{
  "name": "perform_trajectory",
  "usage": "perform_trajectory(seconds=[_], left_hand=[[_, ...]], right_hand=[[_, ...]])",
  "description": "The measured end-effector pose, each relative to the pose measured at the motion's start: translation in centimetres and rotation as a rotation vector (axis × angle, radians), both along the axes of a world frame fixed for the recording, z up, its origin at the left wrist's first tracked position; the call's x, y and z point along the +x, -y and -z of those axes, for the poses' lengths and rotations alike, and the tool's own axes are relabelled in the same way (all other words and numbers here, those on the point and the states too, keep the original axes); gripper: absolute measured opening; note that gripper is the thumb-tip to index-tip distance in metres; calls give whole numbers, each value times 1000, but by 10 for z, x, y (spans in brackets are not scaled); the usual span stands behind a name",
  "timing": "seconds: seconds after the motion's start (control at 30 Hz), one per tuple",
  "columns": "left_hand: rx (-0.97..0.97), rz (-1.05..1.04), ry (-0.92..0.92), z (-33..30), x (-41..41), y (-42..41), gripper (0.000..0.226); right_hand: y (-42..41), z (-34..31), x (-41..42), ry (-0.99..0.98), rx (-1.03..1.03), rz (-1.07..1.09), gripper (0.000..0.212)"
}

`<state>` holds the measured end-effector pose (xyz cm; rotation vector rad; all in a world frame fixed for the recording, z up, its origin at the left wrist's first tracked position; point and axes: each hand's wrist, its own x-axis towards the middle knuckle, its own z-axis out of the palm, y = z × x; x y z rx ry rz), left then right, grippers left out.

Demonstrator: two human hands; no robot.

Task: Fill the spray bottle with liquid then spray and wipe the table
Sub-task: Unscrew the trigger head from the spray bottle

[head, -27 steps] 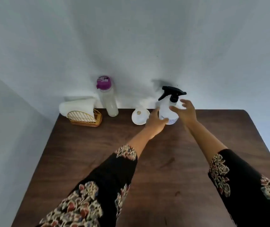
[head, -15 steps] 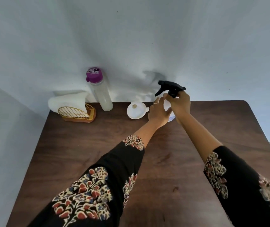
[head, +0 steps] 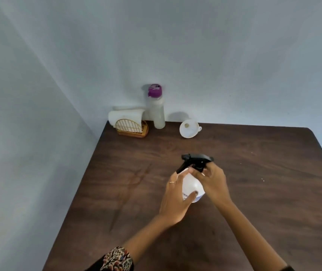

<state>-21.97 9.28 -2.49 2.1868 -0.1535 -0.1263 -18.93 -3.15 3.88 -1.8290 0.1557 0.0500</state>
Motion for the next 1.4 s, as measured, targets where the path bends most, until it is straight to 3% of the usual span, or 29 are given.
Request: perform_trajectory(seconds=[0.23, 0.43, 0.67, 0.9, 1.0, 1.17, 1.23, 1.4], left_hand=[[12, -104, -6, 6, -72, -39, 61], [155, -107, -93, 12, -96, -50, 87], [212, -85, -83, 13, -100, -52, 87], [271, -74, -11, 14, -91, -45, 81], [300, -14, -8, 23, -82, -45, 89], [306, 88, -32, 27, -76, -46, 81], [274, 106, -59, 28, -77, -46, 87], [209, 90, -121, 16, -81, -46, 66]], right_hand=[[-43, 4, -64, 35, -30, -101, 18], [-57, 10, -95, 48, -64, -113, 18], [-58, 13, -107, 66, -72, -74, 17], [-64, 13, -109, 5, 45, 50, 38], [-66, 16, -107, -7, 49, 121, 38], [-65, 20, -107, 14, 52, 141, 32], [-62, 21, -109, 36, 55, 90, 30], [-43, 19, -102, 1, 59, -223, 29]])
